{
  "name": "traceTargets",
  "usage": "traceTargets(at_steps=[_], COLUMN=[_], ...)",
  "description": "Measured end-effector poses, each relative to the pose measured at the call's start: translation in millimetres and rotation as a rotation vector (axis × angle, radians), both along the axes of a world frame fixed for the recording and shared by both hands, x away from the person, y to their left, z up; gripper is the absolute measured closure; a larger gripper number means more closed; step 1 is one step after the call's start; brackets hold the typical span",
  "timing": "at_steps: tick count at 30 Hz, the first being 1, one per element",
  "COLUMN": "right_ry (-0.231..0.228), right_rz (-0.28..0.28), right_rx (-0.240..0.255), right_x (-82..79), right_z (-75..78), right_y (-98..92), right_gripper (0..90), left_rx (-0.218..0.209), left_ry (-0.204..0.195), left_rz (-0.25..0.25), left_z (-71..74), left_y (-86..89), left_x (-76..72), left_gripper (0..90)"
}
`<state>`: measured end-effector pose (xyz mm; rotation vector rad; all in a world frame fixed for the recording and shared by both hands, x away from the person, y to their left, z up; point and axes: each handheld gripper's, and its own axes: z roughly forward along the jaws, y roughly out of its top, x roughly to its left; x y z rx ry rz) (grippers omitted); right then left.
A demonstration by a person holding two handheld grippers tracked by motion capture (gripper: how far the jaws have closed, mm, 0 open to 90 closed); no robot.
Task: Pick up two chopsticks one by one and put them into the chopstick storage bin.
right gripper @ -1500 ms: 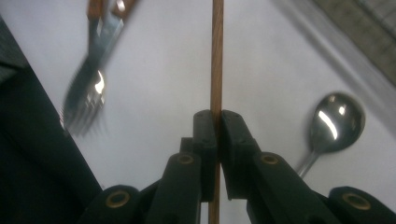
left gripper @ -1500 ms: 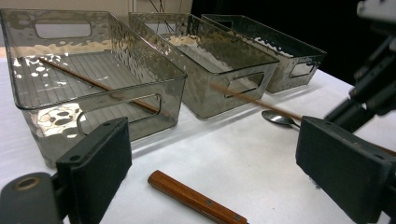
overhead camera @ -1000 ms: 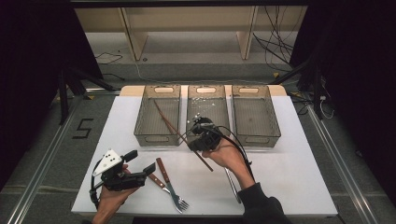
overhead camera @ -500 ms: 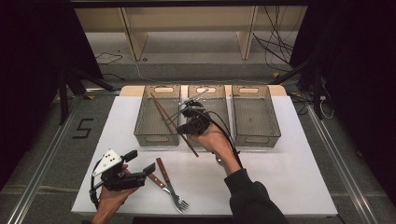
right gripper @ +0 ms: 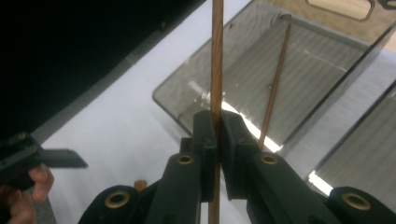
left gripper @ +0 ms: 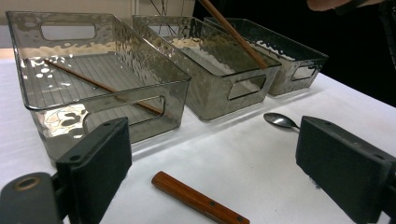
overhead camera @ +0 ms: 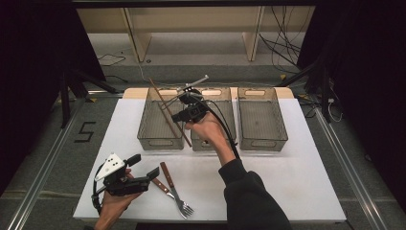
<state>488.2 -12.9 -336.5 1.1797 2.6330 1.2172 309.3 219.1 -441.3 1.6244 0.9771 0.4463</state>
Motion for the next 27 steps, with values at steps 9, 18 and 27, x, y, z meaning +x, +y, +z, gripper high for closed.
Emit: traceTargets(at_steps=[9, 18, 27], right_ry=[0.009, 0.023, 0.033], right_rz=[-0.029, -0.057, -0.090], right_rx=[0.030, 0.039, 0.029], right_x=[17.3, 32.6, 45.2], right_z=[4.7, 3.3, -7.0], right_y=[10.4, 23.4, 30.0], right_gripper=[85.7, 85.7, 85.7], left_rx=[-0.011, -0.012, -0.014], left_ry=[0.000, -0.002, -0.005], left_rz=[0.005, 0.003, 0.001], left_z=[0.2, 0.6, 1.1], left_y=[0.3, 0.8, 0.8], left_x=[0.0, -0.3, -0.6], left_gripper=[10.1, 10.0, 10.1])
